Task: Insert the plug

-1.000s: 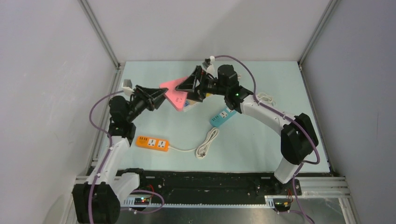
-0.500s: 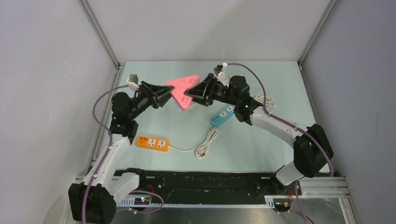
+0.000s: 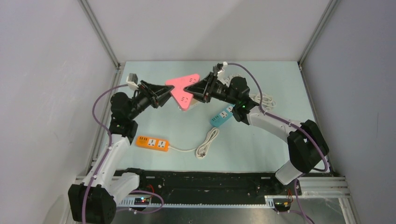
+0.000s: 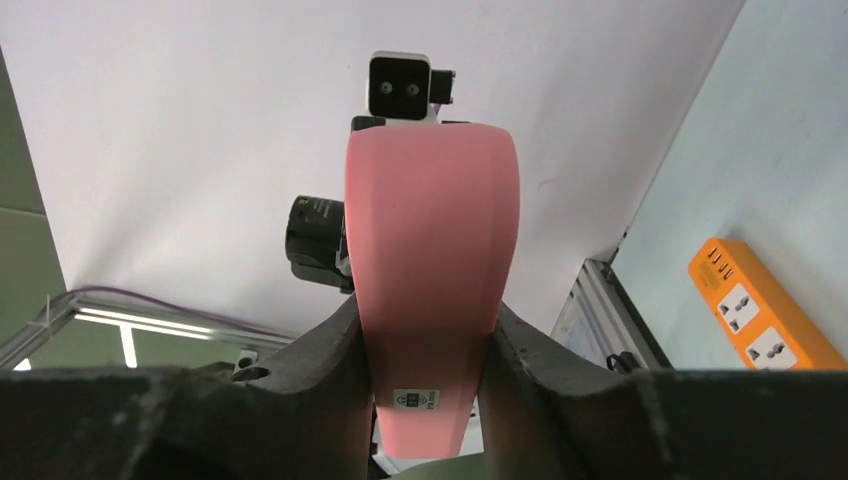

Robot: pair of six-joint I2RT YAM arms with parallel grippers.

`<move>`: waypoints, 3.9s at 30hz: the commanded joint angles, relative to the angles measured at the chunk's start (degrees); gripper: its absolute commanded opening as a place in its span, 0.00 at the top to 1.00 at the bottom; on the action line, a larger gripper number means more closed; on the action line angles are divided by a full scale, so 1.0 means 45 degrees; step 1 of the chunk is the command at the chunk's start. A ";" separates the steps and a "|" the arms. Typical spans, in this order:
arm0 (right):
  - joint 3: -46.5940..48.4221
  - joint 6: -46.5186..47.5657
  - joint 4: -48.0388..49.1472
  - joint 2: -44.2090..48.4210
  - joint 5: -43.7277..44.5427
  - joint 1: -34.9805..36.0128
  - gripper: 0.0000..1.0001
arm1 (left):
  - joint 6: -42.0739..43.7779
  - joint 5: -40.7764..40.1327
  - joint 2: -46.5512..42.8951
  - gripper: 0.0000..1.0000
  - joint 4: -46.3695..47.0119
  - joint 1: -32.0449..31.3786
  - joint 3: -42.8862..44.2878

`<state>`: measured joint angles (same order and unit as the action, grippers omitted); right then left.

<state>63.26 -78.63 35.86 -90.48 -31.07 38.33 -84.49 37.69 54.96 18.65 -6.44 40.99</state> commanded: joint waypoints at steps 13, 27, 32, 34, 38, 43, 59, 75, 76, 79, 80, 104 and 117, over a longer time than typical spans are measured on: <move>-0.3724 0.0033 -0.0572 0.2649 -0.0499 -0.2357 1.00 | 0.3502 -0.0108 -0.1929 0.09 -0.2990 -0.0119 -0.1219; -0.8905 0.0602 -0.0497 0.5415 -0.2687 -0.5958 1.00 | 0.8332 -0.2832 -0.3474 0.06 -0.6195 -0.1139 -0.2330; -1.0468 -0.0134 0.2063 0.4914 -0.3762 -0.7396 1.00 | 0.9184 -0.3359 -0.2587 0.06 -0.6177 -0.1879 -0.2320; -1.0673 -0.0707 0.3366 0.4149 -0.4261 -0.7774 1.00 | 0.9388 -0.3608 -0.2106 0.06 -0.6157 -0.2164 -0.2189; -1.0784 -0.1172 0.4902 0.2541 -0.4182 -0.7929 1.00 | 0.9880 -0.4134 -0.1359 0.07 -0.5996 -0.2688 -0.1904; -1.0586 -0.0853 0.6800 0.1076 -0.3870 -0.7985 1.00 | 1.0052 -0.4095 -0.0878 0.05 -0.5396 -0.2842 -0.1919; -0.9418 -0.1112 0.9710 -0.3052 -0.3454 -0.8068 1.00 | 1.0409 -0.4628 -0.0300 0.05 -0.5010 -0.2869 -0.2174; -0.9295 -0.0653 0.9651 -0.4120 -0.2412 -0.7671 1.00 | 1.0308 -0.4661 -0.0603 0.05 -0.4797 -0.2876 -0.2342; -0.9269 -0.0652 0.9664 -0.4129 -0.2339 -0.7664 1.00 | 1.0296 -0.4654 -0.0644 0.05 -0.4803 -0.2874 -0.2359; -0.9234 -0.0604 0.9401 -0.4132 -0.2274 -0.7657 1.00 | 1.0281 -0.4639 -0.0659 0.05 -0.4786 -0.2878 -0.2369; -0.9235 -0.0579 0.9349 -0.4157 -0.2275 -0.7657 1.00 | 1.0275 -0.4629 -0.0667 0.05 -0.4788 -0.2869 -0.2356; -0.9525 -0.0144 0.5225 -0.4564 -0.1350 -0.6719 0.95 | 1.0397 -0.4549 0.0755 0.06 -0.4465 -0.3306 -0.1171; -0.9680 0.0909 0.3080 -0.2699 -0.0735 -0.7035 0.98 | 1.0441 -0.4685 0.0834 0.06 -0.4376 -0.3429 -0.1189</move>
<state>20.91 -81.21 64.84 -103.35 -35.11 8.40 -38.96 17.85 58.52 -3.42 -21.37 33.67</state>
